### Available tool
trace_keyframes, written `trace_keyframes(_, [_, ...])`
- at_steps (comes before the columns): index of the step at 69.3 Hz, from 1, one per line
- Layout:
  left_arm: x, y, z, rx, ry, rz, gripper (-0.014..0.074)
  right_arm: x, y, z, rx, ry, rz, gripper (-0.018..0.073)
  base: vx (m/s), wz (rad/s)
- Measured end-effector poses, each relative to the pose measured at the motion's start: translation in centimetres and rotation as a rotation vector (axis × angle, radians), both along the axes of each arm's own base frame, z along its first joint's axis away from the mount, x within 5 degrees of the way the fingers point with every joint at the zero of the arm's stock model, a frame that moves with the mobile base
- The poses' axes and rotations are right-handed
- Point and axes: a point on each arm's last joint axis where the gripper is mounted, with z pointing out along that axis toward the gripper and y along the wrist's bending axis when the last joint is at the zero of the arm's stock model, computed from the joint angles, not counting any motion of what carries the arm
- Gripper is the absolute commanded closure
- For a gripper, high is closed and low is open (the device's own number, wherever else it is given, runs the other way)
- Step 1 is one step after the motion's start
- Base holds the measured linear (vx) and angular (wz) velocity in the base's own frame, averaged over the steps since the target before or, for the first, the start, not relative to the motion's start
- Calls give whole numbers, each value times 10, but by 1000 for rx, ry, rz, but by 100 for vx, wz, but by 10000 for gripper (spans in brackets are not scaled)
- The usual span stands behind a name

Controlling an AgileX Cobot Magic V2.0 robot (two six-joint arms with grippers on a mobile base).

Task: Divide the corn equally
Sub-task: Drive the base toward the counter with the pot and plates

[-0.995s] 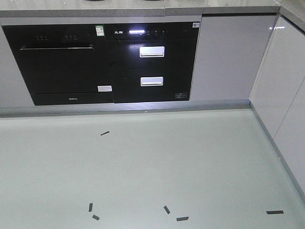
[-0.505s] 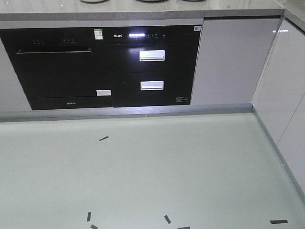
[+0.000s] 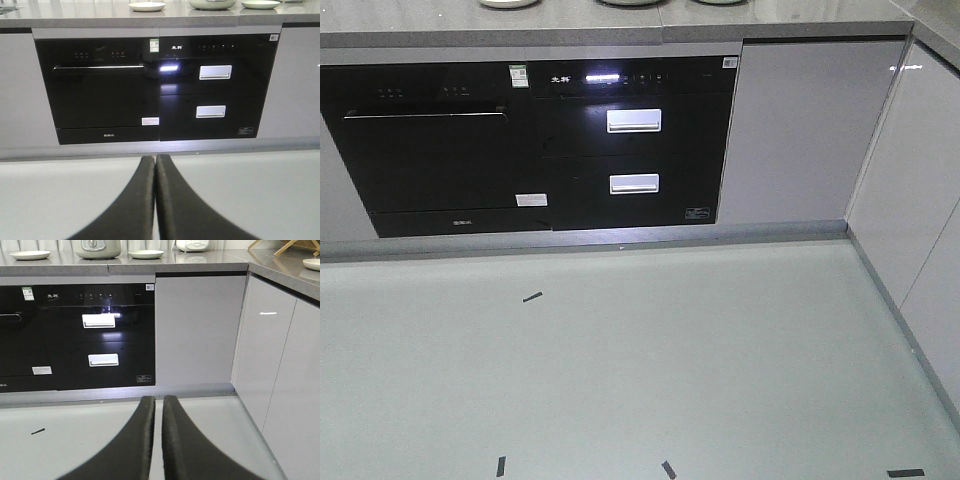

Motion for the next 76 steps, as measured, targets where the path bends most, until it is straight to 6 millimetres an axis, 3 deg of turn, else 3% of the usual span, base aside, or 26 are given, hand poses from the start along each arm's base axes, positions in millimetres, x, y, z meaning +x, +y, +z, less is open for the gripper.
trace_keyframes(76, [0,0,0,0,0,0,605,0,0,0,0,0,0,567,12,2])
